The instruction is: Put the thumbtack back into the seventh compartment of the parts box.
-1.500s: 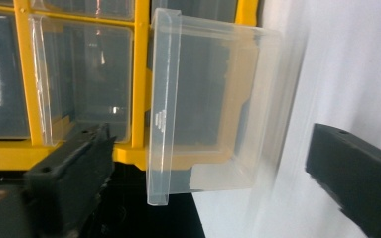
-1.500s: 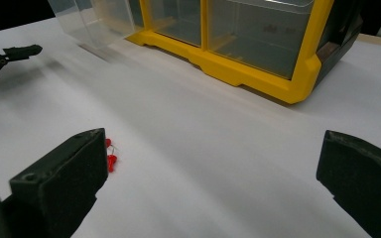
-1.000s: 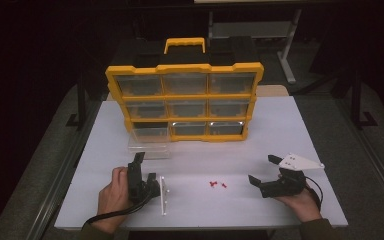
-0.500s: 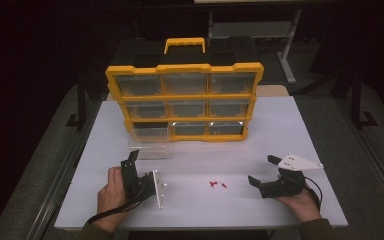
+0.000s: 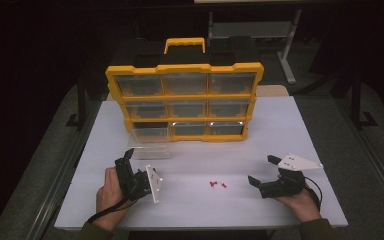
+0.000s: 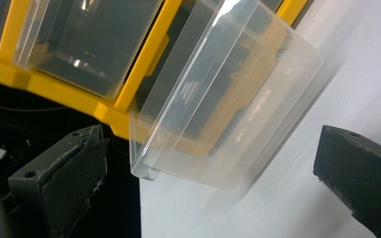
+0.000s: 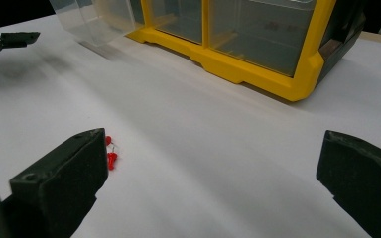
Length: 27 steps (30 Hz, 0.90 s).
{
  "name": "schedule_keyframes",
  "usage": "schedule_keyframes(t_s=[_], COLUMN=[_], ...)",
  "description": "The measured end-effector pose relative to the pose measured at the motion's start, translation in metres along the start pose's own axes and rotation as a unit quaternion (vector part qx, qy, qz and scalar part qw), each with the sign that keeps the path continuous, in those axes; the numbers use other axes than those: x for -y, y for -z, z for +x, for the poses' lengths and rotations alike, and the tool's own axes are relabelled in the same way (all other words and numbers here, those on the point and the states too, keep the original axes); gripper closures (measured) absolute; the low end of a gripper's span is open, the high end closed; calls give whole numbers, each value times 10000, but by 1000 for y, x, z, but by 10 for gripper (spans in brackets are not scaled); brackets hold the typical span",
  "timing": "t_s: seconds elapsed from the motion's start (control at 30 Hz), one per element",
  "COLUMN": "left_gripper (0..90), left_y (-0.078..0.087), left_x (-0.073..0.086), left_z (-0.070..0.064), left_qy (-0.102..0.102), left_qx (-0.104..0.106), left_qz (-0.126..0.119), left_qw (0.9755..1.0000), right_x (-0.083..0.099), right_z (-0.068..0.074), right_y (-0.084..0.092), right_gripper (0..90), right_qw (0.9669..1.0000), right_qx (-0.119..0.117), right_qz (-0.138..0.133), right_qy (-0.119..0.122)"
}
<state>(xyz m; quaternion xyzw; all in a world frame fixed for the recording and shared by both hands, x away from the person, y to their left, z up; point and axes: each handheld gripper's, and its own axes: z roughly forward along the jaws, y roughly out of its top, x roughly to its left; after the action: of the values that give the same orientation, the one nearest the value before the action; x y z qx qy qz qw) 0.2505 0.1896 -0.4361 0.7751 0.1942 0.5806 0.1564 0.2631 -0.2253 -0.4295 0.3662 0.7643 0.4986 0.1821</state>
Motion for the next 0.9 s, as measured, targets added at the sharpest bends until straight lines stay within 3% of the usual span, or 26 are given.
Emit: schedule_keyframes(t_s=[0.3,0.5,0.8,0.9], left_gripper=[0,0,0,0], left_y=[-3,-5,-8,-10], left_x=[4,6,12,14], left_z=[6,9,17,20], left_qy=[370,682,1275,1536], left_qx=[201,307,547,643], left_qz=[115,122,188,195], left_qw=[9990,9971,9901,9858], right_x=[0,0,0,0], right_z=[0,0,0,0], right_y=[0,0,0,0], right_gripper=[0,0,0,0], right_qw=[10000,10000,10000,10000], right_qx=[-3,-6,-5,-3], right_qz=[3,7,11,13], right_qy=[3,5,5,13])
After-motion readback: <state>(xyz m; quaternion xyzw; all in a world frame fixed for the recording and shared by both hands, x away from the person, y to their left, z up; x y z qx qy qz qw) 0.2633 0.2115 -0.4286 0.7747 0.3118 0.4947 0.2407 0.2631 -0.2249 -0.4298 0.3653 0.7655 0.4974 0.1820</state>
